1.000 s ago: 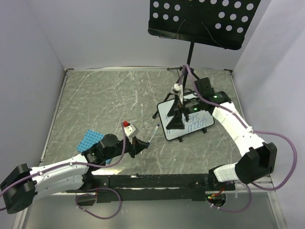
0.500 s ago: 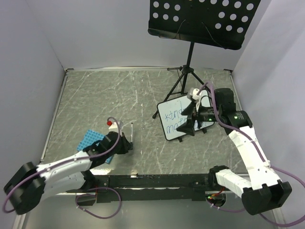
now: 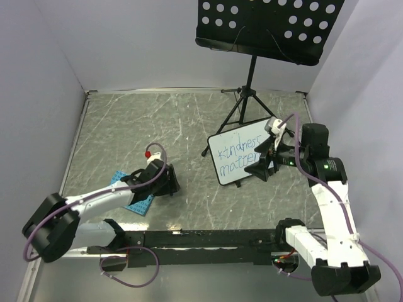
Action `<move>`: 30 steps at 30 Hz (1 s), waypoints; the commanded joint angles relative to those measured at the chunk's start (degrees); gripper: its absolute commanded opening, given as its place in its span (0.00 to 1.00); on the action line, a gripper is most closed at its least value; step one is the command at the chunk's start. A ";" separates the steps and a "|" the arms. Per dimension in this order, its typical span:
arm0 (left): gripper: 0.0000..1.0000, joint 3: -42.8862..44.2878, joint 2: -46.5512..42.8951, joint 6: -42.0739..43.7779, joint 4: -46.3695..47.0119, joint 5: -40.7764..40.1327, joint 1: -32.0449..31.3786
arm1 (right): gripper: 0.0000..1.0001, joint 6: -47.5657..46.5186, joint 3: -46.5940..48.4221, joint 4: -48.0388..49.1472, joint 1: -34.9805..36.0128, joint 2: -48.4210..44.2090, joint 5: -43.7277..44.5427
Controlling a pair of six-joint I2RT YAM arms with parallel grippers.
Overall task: Write a sentence on the whiteboard
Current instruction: Reset both arms
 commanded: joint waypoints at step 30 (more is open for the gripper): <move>0.97 27.99 -37.14 19.32 -12.00 1.51 1.26 | 1.00 32.47 3.06 7.95 -4.52 -18.70 46.45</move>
